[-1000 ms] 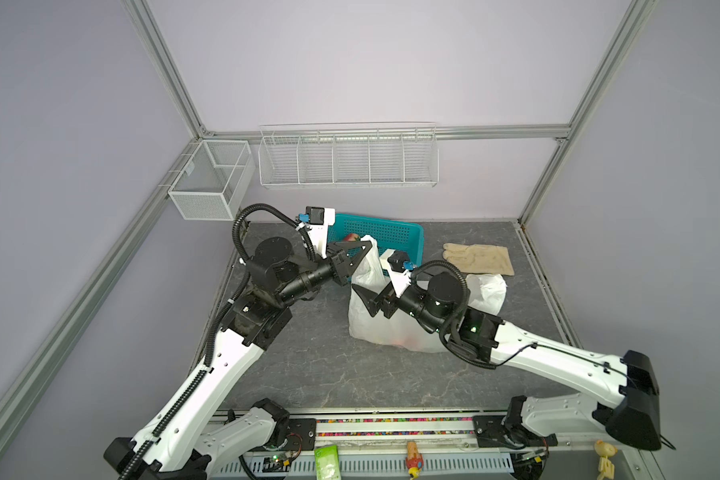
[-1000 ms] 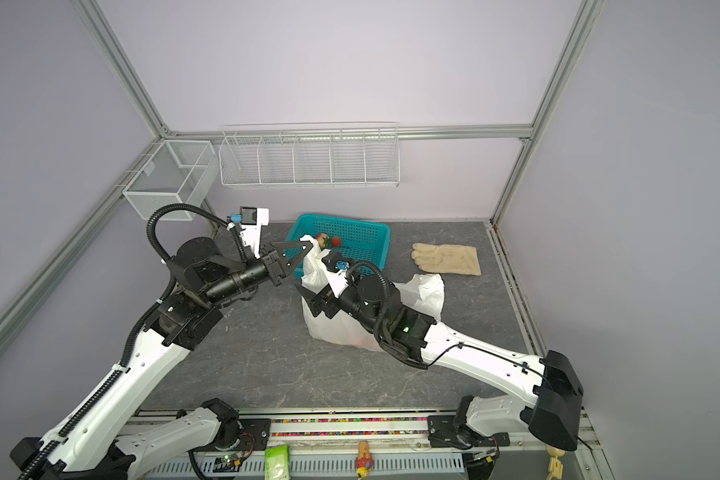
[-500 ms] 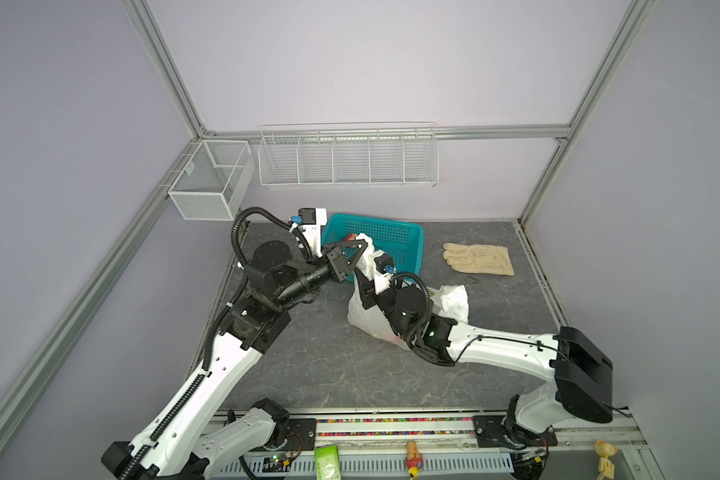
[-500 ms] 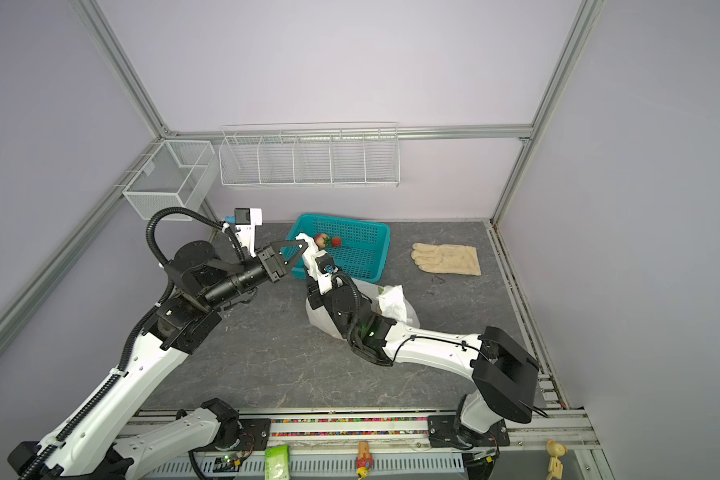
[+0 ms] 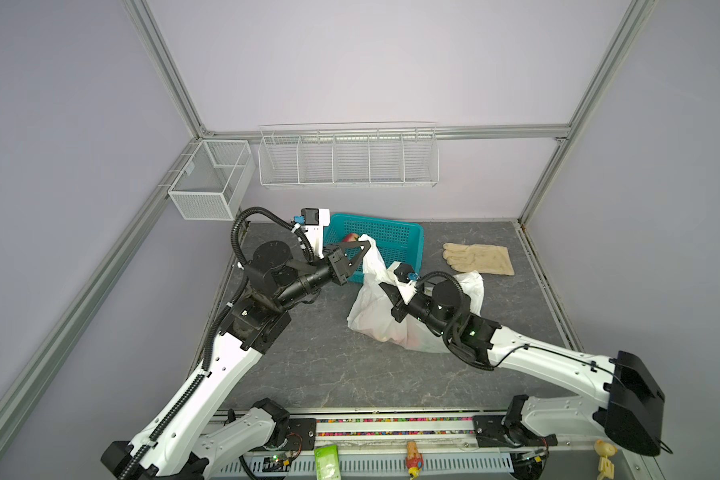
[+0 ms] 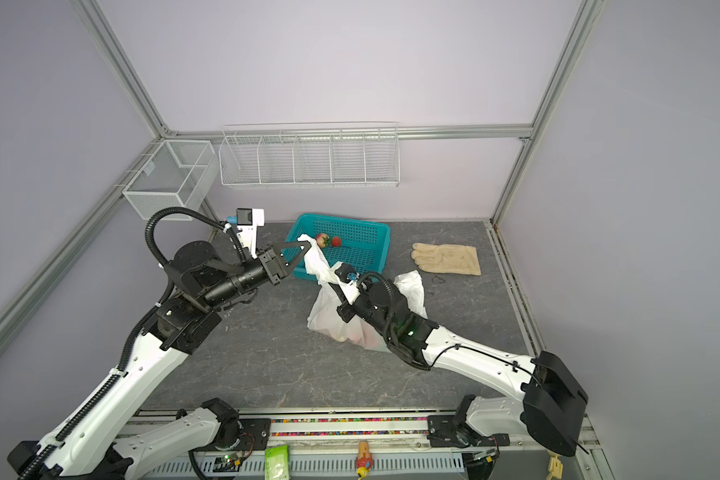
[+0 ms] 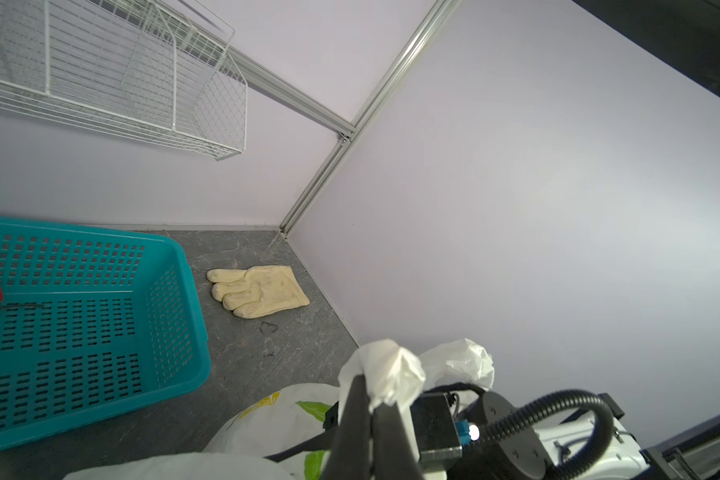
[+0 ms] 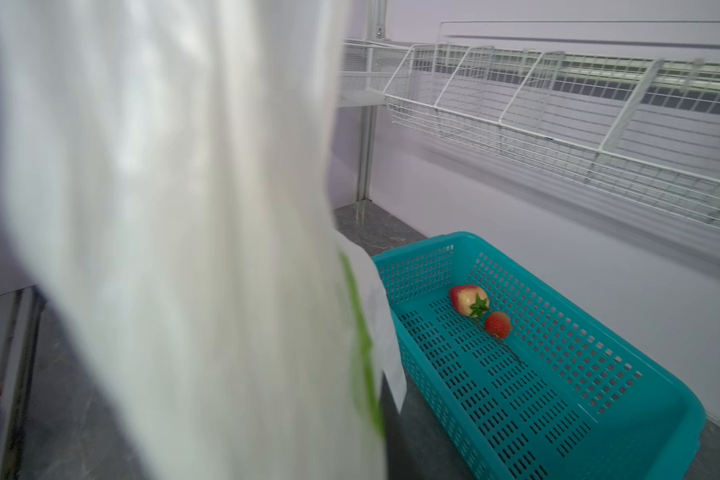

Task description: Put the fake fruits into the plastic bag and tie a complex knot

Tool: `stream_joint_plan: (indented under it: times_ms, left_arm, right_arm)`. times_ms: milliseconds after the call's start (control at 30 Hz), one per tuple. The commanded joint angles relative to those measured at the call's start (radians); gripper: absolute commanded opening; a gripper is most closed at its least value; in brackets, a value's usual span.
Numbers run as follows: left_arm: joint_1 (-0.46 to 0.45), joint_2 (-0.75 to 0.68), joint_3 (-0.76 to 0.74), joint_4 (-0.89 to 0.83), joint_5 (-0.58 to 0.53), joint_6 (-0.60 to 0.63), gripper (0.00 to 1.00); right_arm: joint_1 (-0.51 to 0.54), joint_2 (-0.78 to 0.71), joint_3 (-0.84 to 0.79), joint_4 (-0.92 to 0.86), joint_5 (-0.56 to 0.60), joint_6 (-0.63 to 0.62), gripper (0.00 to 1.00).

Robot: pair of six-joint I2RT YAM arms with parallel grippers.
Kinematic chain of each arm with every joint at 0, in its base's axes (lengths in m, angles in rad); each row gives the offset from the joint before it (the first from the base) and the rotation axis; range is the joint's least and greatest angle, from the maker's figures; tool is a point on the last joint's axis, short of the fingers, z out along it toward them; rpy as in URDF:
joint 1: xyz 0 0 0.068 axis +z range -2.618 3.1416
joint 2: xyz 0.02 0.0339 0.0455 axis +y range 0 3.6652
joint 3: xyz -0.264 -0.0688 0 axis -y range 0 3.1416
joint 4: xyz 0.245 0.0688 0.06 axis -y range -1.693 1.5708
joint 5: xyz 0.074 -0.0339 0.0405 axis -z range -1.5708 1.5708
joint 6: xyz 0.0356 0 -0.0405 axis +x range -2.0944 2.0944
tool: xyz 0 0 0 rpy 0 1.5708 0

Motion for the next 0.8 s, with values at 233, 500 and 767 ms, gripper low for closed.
stream_joint_plan:
  times_ms: [233, 500, 767]
  left_arm:
    - [-0.025, 0.026, 0.019, 0.037, 0.087, 0.093, 0.0]
    - [-0.03, 0.008, -0.01, 0.041, 0.014, 0.044, 0.0]
    - [-0.034, -0.026, -0.035, 0.021, -0.026, 0.002, 0.0]
  right_arm:
    - [-0.153, -0.057, 0.093, -0.384, -0.447, -0.137, 0.11]
    - [-0.061, -0.043, 0.09, -0.225, -0.233, 0.028, 0.48]
    - [0.063, 0.008, 0.141, -0.086, 0.106, 0.102, 0.73]
